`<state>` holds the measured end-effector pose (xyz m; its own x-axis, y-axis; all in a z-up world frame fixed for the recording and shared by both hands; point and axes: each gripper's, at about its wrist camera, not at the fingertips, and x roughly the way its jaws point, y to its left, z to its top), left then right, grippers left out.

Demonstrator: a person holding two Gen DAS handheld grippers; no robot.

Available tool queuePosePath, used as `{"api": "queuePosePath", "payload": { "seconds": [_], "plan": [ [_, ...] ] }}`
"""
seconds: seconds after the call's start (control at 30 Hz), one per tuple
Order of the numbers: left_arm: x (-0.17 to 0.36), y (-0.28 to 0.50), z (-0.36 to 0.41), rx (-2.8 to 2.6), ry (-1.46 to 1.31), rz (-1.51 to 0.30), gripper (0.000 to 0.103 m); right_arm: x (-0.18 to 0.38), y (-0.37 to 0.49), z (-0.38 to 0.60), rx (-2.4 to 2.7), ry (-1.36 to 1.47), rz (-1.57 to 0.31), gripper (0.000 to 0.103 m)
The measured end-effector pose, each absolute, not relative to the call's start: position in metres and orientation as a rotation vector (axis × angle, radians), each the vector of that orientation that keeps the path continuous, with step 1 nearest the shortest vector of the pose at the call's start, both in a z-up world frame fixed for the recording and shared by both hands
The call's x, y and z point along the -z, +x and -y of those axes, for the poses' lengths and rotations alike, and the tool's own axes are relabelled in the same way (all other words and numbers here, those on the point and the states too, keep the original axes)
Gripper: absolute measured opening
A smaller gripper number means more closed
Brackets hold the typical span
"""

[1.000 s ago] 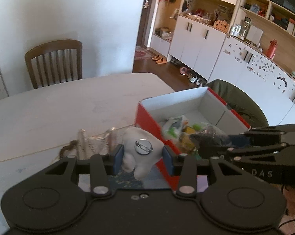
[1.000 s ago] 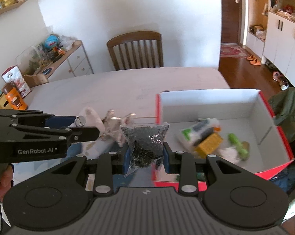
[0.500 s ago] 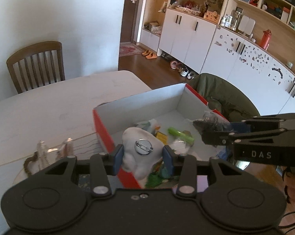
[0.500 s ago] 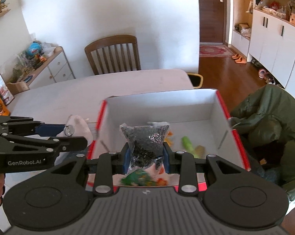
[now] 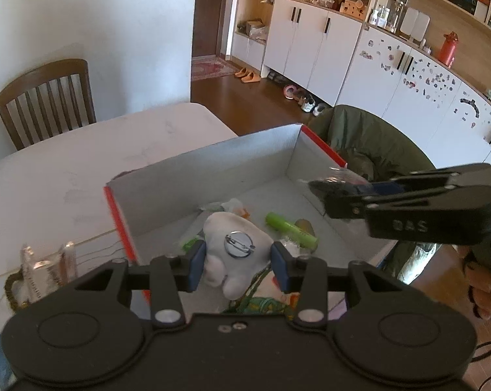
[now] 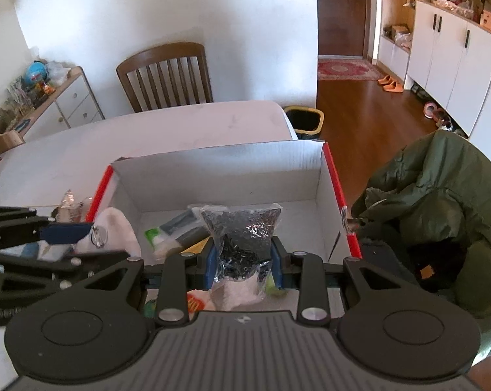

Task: Organize objects
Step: 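Carry the bead bag and plush toy over the red box with both grippers, then open both grippers to drop the bead bag and plush toy into the box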

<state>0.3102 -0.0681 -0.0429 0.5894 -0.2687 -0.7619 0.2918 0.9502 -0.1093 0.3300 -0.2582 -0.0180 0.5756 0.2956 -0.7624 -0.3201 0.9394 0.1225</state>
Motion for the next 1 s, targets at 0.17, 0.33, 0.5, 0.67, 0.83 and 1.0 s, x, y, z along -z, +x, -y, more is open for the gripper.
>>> {"api": "queuePosePath", "payload": {
  "seconds": [0.17, 0.33, 0.5, 0.67, 0.83, 1.0],
  "plan": [
    [0.053, 0.326, 0.085, 0.337, 0.054, -0.897, 0.042, 0.036, 0.356, 0.254, -0.363, -0.067, -0.917, 0.031],
    [0.065, 0.343, 0.093, 0.329, 0.060, -0.916, 0.042, 0.057, 0.376, 0.253, -0.358, -0.072, -0.958, 0.031],
    [0.078, 0.356, 0.098, 0.313, 0.069, -0.938, 0.042, 0.075, 0.391, 0.252, -0.354, -0.087, -0.997, 0.031],
    [0.088, 0.364, 0.102, 0.309, 0.073, -0.959, 0.042, 0.088, 0.404, 0.249, -0.354, -0.085, -1.036, 0.031],
    [0.093, 0.370, 0.102, 0.301, 0.069, -0.977, 0.042, 0.099, 0.410, 0.247, -0.337, -0.105, -1.078, 0.031],
    [0.099, 0.373, 0.099, 0.288, 0.055, -1.007, 0.042, 0.105, 0.411, 0.246, -0.343, -0.110, -1.099, 0.031]
  ]
}}
